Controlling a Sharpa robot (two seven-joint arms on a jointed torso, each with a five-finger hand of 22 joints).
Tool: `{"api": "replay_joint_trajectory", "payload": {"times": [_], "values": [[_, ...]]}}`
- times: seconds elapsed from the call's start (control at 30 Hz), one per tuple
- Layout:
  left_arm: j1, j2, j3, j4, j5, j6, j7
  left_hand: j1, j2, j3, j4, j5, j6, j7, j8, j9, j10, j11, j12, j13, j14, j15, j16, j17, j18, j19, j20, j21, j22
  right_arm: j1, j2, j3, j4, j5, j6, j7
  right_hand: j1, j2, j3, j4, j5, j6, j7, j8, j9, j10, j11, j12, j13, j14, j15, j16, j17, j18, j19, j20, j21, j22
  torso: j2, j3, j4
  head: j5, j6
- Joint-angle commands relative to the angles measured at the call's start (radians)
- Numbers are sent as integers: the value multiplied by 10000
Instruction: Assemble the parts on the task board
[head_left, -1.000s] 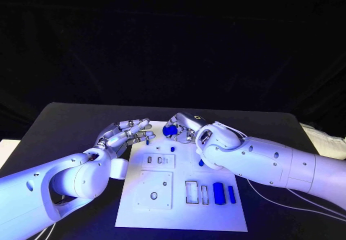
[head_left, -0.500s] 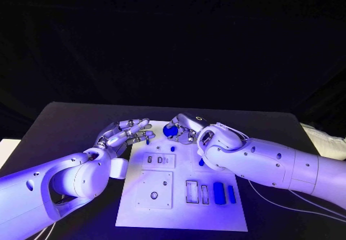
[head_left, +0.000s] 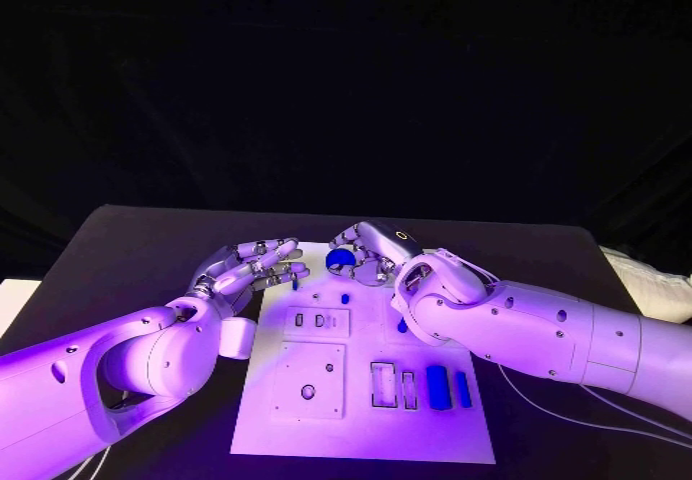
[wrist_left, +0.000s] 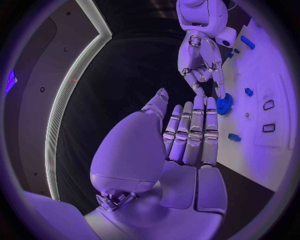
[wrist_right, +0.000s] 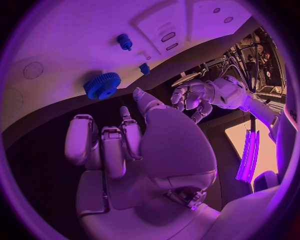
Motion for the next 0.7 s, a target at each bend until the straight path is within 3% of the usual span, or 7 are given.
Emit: {"api": "replay_joint_trajectory", "payload": {"times": [0.03, 0.7], "values": [[8, 7, 7, 17, 14, 204, 49, -24, 106, 14, -57, -45, -39, 47, -64, -12, -2, 54, -33, -12, 62, 35, -66, 10, 37, 72, -15, -46, -11, -19, -8, 17, -13, 112, -310, 198, 8, 76, 32, 21, 69, 90, 9, 34, -7, 51, 30, 34, 602, 846, 6, 35, 1657, -138, 45, 8, 31, -8, 4, -2, 0, 7, -9], [7, 27, 7, 4, 14, 218, 43, -19, 124, 9, -76, -44, -48, 51, -67, -12, -11, 59, -50, -13, 63, 38, -84, 17, 36, 73, -13, -59, -17, 36, 288, 46, -696, 217, 648, -605, -293, -96, -222, 263, -265, -176, 44, -116, -72, -34, 70, -154, 489, 833, 36, 11, 1608, -125, -14, 26, -2, -74, 1, -13, 4, -38, -23]]}}
